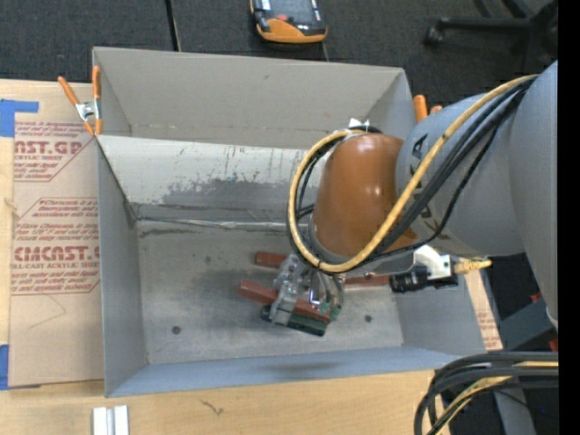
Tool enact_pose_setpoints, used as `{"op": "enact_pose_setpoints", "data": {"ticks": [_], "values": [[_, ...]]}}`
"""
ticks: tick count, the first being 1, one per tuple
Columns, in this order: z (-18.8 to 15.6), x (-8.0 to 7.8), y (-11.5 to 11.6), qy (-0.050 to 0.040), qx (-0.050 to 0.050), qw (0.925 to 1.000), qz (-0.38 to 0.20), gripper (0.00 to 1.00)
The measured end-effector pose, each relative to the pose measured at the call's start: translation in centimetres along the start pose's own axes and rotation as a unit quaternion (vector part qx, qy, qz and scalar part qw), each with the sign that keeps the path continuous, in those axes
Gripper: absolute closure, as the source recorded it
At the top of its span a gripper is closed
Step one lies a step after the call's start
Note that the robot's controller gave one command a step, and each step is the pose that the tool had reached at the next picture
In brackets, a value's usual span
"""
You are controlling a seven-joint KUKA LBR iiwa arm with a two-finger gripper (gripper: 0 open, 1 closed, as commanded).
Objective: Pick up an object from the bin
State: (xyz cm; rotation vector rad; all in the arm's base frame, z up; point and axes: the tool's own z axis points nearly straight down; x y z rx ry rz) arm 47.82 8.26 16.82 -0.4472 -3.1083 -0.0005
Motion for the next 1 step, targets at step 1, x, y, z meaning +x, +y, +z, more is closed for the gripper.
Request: {"op": "enact_pose_setpoints", "data": {"ticks": [1], "values": [[-1.13,-0.04,0.09,-0.0004,0.000,1.0000,-0.001,1.00]]}}
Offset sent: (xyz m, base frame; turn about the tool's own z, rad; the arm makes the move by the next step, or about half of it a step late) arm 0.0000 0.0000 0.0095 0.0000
